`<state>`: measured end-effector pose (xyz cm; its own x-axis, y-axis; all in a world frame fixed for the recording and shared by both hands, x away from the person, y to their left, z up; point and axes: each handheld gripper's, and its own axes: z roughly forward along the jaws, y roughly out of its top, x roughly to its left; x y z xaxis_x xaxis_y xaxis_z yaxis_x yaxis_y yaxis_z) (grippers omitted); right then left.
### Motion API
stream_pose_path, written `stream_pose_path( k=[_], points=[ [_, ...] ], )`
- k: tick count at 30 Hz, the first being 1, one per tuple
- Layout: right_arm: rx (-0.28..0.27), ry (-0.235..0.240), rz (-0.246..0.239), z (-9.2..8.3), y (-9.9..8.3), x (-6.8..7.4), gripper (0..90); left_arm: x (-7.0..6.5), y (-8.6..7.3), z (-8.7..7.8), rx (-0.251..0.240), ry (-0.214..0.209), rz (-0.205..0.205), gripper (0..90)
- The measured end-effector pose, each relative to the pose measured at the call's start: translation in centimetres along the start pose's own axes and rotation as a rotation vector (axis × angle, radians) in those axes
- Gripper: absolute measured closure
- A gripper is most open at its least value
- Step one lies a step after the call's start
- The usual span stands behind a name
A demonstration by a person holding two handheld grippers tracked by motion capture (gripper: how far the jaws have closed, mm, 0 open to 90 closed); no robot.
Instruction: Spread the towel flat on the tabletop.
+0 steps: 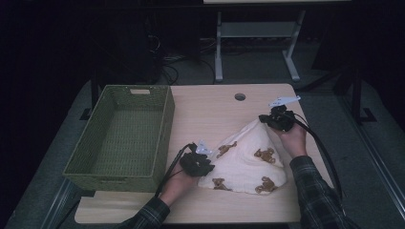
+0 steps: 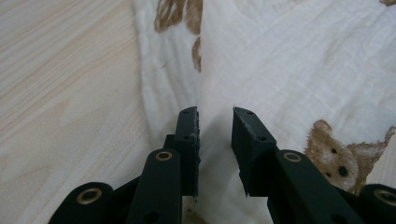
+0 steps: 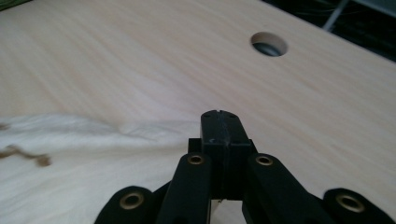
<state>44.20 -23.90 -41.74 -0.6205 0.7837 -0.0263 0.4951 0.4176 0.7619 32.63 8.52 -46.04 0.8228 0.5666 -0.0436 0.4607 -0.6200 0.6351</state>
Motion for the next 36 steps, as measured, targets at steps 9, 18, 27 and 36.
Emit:
stream_pose_path(
  k=[9, 18, 27, 36],
  points=[
    [0.019, 0.003, 0.03, 1.3, 0.0, -0.6, 78.4, 0.0, 0.1, 0.0, -0.008, -0.036, -0.039, 63.8],
    [0.053, 0.14, 0.007, 0.8, -1.4, 2.2, 68.5, 1.1, 1.9, -0.7, -0.059, -0.01, -0.071, 59.2],
    [0.14, 0.212, -0.047, 2.5, -2.9, 4.9, 67.6, 2.8, 4.7, -0.1, -0.098, 0.024, -0.079, 58.5],
    [0.153, 0.177, -0.07, 3.3, -3.4, 5.2, 89.4, 4.4, 6.9, 1.6, -0.115, 0.033, -0.094, 58.6]
  ],
)
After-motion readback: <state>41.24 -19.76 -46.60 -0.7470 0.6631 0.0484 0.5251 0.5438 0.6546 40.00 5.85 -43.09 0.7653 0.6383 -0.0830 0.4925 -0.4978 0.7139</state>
